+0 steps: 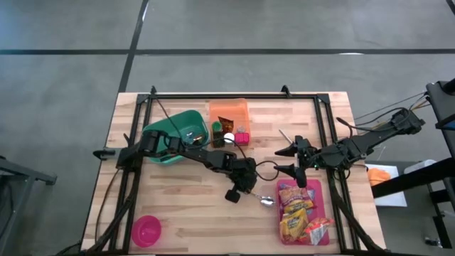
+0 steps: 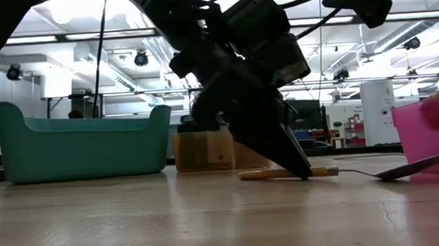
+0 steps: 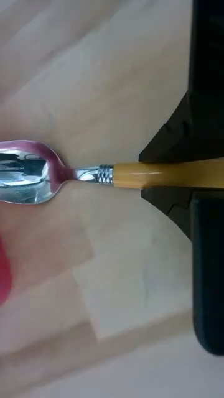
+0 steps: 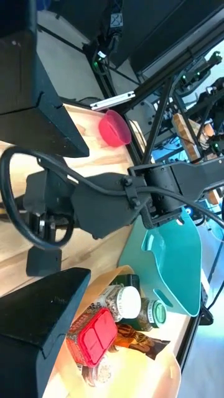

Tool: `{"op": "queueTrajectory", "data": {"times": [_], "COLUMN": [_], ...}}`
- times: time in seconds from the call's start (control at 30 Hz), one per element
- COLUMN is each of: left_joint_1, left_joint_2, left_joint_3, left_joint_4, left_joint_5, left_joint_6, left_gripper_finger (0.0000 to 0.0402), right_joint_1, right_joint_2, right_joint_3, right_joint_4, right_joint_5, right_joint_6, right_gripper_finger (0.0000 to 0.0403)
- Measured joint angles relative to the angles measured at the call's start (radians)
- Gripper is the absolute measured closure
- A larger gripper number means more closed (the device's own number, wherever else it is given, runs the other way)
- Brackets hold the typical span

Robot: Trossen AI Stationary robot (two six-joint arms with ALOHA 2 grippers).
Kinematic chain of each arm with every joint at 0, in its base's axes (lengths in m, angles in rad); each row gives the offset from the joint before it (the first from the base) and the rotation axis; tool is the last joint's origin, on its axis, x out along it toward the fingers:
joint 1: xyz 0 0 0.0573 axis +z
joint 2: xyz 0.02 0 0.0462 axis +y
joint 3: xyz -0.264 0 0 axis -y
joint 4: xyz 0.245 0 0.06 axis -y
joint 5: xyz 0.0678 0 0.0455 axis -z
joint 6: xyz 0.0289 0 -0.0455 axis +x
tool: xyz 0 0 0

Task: Pick & Place Food Item
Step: Put the yellow spoon into the green bin

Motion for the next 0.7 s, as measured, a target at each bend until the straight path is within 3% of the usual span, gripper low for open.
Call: {"op": "queueTrajectory", "data": {"times": [0.3,0.5,0.7], "left_joint_1": [-0.005,-0.014,-0.015], "left_joint_2": [-0.074,-0.155,-0.238], "left_joint_3": [-0.003,0.002,-0.004], "left_joint_4": [-0.083,-0.18,-0.287], "left_joint_5": [-0.023,-0.1,-0.136], "left_joint_6": [-0.112,-0.253,-0.316], "left_gripper_finger": [0.0373,0.0401,0.0399], "right_joint_1": [0.0,0.0,0.0], "right_joint_2": [0.002,0.003,0.006], "right_joint_3": [-0.001,-0.001,-0.001], "right_joint_4": [-0.003,-0.003,-0.005], "right_joint_5": [0.0,0.0,0.0], "right_joint_6": [0.001,0.001,0.001], "right_gripper_finger": [0.0103,0.0103,0.0103]}}
